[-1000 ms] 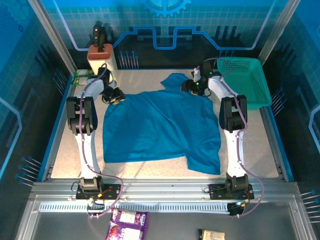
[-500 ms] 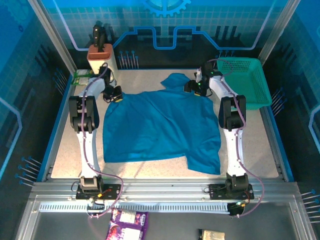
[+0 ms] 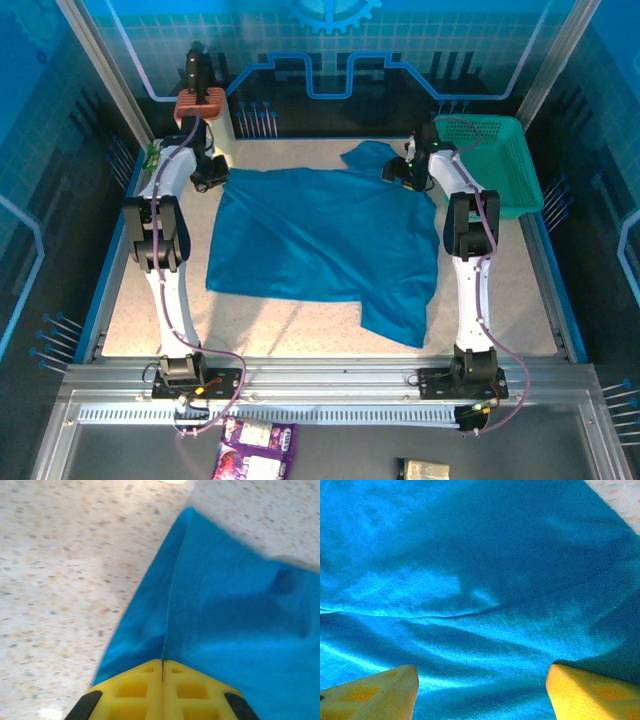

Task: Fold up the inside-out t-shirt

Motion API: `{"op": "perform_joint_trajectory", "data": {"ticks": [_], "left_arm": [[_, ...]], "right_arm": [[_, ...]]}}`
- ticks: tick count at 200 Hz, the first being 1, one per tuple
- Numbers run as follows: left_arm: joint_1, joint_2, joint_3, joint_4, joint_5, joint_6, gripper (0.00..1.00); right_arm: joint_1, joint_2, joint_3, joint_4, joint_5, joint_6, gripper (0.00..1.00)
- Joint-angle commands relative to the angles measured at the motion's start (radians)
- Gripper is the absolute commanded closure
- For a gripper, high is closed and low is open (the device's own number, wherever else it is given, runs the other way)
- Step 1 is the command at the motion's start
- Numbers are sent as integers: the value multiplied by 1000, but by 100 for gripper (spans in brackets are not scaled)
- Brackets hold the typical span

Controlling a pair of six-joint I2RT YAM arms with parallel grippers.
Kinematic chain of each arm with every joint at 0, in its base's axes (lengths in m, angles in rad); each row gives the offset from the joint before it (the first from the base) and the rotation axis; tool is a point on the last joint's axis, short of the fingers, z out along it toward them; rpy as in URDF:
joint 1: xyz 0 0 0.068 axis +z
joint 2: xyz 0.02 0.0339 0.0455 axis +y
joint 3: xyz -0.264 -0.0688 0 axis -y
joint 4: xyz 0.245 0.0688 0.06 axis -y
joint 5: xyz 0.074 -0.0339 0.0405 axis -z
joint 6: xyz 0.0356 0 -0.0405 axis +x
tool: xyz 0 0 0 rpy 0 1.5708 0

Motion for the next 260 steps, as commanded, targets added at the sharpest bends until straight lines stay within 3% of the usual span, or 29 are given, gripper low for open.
{"op": "perform_joint_trajectory", "data": {"ticks": [1, 51, 60, 72, 87, 104, 126, 180, 218, 260], "left_arm": [[38, 67, 66, -97, -82, -13, 100], [57, 227, 234, -157, -45, -50, 100], [56, 222, 236, -149, -17, -51, 91], [54, 172, 198, -122, 1, -57, 75], [52, 66, 106, -81, 10, -60, 64], [49, -55, -13, -65, 10, -66, 61], [33, -180, -185, -75, 23, -60, 66], [-75, -282, -536, -104, -62, 6, 68], [-74, -273, -600, -117, -186, 19, 59], [-72, -273, -608, -116, -183, 26, 57]], "right_arm": [[-31, 23, 20, -64, 61, 20, 29], [-34, 32, 38, -57, 6, 9, 29], [-32, 22, 39, -58, -20, 10, 29], [-26, -1, 38, -64, -39, 10, 29], [-16, -44, 38, -75, -56, 8, 28], [0, -100, 37, -102, -58, -2, 28], [26, -181, -1, -141, -48, -16, 27], [125, -430, -328, -190, -86, -66, 27], [136, -589, -673, -124, -85, -41, 27], [126, -626, -876, -42, -94, -30, 27]]}}
